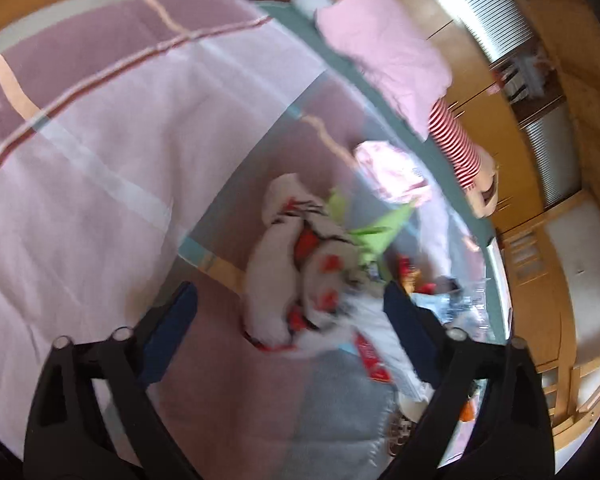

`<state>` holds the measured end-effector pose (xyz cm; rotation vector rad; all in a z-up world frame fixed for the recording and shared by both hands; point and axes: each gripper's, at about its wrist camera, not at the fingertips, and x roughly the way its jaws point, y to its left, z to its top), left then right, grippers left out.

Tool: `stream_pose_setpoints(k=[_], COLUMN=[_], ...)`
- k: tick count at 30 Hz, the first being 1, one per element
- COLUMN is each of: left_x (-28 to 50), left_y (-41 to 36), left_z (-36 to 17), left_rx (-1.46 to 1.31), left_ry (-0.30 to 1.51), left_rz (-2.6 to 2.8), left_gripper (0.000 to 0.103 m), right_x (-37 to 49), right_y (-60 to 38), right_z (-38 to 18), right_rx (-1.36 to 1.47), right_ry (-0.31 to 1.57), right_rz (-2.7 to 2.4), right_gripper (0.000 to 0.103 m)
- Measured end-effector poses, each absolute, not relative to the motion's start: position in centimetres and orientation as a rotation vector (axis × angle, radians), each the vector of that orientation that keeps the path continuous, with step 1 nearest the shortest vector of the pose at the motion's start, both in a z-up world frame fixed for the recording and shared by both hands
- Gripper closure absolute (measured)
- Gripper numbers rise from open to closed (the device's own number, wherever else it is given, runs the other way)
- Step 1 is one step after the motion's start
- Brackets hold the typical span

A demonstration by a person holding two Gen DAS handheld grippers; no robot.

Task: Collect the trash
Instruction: 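Grasp the white plastic bag with the left gripper while the right gripper grasps the ointment box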

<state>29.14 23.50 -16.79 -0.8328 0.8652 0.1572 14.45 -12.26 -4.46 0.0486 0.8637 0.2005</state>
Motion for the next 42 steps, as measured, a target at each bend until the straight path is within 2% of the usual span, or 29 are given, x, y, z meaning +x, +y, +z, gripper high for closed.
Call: stream_pose_setpoints(k=[1,2,4,7,11,14,20,22,25,31,34,42], left_x=[29.3,29.4,29.6,27.9,22.7,19.7,19.5,19.5,19.9,19.8,19.3,18.9], left_y=[23.8,23.9,23.8,23.4,23.4,24.3,25.2,25.0,24.4,24.1,24.6,24.1], left_z=[-17.1,-17.4,-17.5,-16.5,-13.8,-13.2,-13.9,-14.4,-14.8,-14.4,-14.5,-14.7], left_rx=[-0.850,-0.872,-0.862,-0.846,-0.786,-0.755,-0.747,-0.744,-0.734,-0.687,-0.698,-0.687], left_ry=[0.869,0.869,0.879,0.873,0.786,0.743,0.778,0.796,0.816,0.805,0.803,0.818], left_rz=[0.138,0.114,0.090,0.127,0.249,0.330,0.362,0.358,0.346,0.389,0.418,0.400], left_gripper=[0.033,0.038,0.062,0.074,0.075,0.075,0.075,0.075,0.075,0.075,0.075,0.075], right_x=[15.2,16.0,18.1,21.3,25.2,29.0,33.0,33.0,31.9,27.4,24.8,23.3], right_y=[-11.4,-10.6,-8.0,-4.6,0.5,4.2,6.3,6.2,6.1,6.0,5.1,5.0], right_z=[-4.5,-4.4,-4.8,-5.8,-8.0,-10.8,-14.8,-15.0,-14.7,-13.0,-12.6,-16.7], right_rx=[0.026,0.003,-0.074,-0.153,-0.338,-0.468,-0.499,-0.455,-0.417,-0.428,-0.436,-0.502], right_ry=[0.865,0.863,0.850,0.803,0.795,0.868,1.034,1.039,1.024,1.004,1.052,1.224], right_rz=[0.218,0.236,0.281,0.357,0.442,0.462,0.465,0.473,0.477,0.486,0.491,0.446], right_gripper=[0.031,0.031,0.031,0.031,0.031,0.031,0.033,0.050,0.058,0.062,0.062,0.060])
